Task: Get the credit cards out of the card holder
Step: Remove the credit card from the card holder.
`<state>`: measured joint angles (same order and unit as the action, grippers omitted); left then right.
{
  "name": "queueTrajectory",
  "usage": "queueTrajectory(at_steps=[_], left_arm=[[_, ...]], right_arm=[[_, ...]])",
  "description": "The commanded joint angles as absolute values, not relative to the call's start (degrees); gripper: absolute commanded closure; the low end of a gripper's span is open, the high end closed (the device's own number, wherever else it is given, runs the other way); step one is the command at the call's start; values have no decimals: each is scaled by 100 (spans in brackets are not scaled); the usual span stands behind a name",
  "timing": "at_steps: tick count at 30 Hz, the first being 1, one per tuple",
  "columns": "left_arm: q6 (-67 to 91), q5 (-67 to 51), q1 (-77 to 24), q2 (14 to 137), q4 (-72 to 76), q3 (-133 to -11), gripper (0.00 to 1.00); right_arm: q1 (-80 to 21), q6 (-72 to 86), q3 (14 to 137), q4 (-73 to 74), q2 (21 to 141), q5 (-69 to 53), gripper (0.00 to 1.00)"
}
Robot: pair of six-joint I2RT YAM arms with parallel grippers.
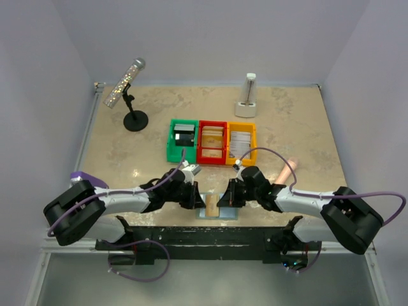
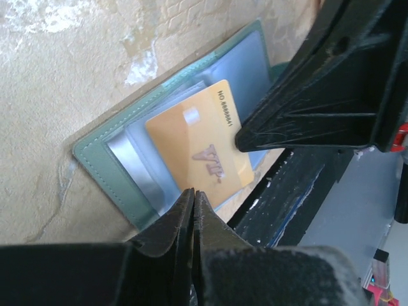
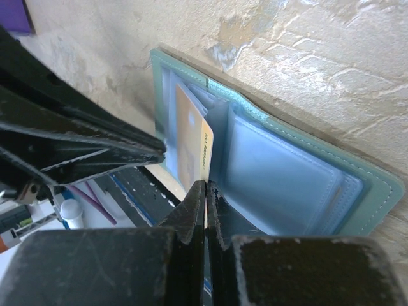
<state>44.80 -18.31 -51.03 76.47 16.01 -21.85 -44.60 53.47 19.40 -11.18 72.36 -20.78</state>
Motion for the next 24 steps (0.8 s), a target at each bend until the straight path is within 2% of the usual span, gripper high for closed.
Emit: queueTrajectory(at_steps=[1, 11, 24], left_arm=[[4465, -1828, -5115, 7918, 1846, -2329, 95], [4553, -1802, -5106, 8183, 2100, -2206, 99], [4684, -1828, -5106, 8411, 2399, -2048, 100]], right_arm=[[-4447, 5238, 2109, -1204, 7119, -2224, 99], [-4438, 5256, 2101, -1283, 7137, -2355, 80], [-4438, 5291, 2118, -1520, 7014, -2487, 72]])
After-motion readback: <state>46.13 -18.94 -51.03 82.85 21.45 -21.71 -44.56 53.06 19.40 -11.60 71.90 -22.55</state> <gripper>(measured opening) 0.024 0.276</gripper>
